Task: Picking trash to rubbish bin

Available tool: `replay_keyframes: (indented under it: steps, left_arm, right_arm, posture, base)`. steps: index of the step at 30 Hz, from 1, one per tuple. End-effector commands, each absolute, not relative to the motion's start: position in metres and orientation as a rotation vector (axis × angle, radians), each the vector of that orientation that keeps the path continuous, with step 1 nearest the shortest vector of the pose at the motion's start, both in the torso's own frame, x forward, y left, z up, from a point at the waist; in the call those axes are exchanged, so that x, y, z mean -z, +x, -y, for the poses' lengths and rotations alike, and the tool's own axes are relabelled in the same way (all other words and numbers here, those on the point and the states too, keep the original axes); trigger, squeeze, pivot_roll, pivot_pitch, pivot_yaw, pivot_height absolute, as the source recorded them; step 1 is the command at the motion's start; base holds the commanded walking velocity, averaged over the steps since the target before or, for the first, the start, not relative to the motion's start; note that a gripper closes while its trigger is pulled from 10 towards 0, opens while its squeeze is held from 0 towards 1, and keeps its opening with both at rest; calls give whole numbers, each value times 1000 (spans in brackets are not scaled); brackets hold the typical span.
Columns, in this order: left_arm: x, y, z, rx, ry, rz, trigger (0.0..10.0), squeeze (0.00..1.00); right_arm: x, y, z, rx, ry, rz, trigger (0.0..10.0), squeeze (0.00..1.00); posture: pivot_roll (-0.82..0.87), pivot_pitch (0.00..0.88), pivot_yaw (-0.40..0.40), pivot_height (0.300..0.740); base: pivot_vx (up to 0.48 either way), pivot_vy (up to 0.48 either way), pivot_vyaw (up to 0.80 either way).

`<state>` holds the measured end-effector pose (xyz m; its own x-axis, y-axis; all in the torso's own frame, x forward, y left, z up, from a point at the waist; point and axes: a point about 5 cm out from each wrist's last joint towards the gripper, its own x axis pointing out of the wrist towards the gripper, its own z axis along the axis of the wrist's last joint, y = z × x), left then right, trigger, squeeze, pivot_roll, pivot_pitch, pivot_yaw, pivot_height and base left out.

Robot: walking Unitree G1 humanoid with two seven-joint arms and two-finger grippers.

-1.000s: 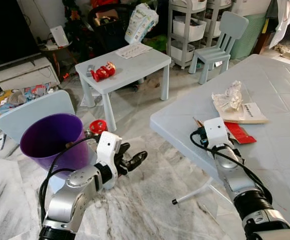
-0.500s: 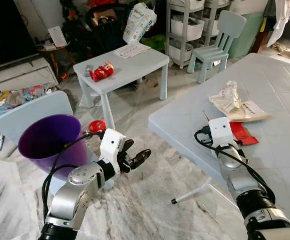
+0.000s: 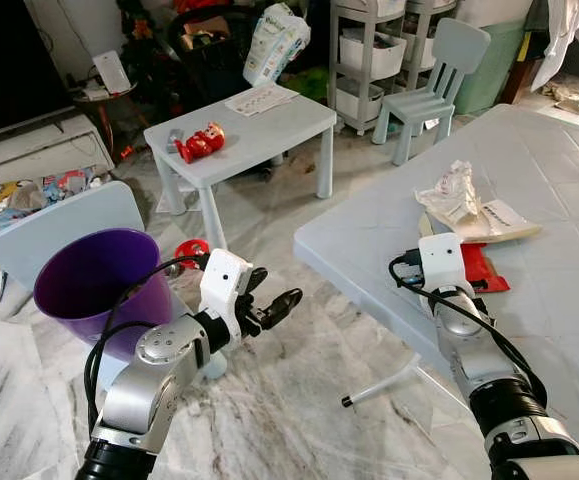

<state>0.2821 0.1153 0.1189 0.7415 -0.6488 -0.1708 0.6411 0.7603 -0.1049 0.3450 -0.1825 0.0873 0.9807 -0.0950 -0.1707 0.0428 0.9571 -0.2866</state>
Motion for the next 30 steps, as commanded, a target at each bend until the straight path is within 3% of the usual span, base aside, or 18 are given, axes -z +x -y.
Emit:
replay_keyframes:
  steps: [1,8,9,19,30]
  left_arm:
    - [-122,287,-120,660,-17,-178,10000,0]
    - [-133,298,-135,476,-59,-69,10000,0]
    - [-134,300,-137,449,-72,-62,10000,0]
    - [-139,304,-135,425,-99,-35,10000,0]
    - [-139,306,-137,384,-116,-24,10000,0]
  right_arm:
    - [-97,346,184,87,-259,-146,0,0]
    - [-128,338,189,152,-244,16,0,0]
    - [-131,335,190,164,-242,38,10000,0]
    - [-137,329,193,190,-228,59,10000,0]
    - [-144,327,194,208,-229,75,10000,0]
  posture:
    - [40,0,42,740]
    - [32,0,39,740]
    - [21,0,39,740]
    - [18,0,36,740]
    - [16,0,29,740]
  base:
    - [0,0,0]
    - [0,0,0]
    - [0,0,0]
    - [0,0,0]
    - [0,0,-788]
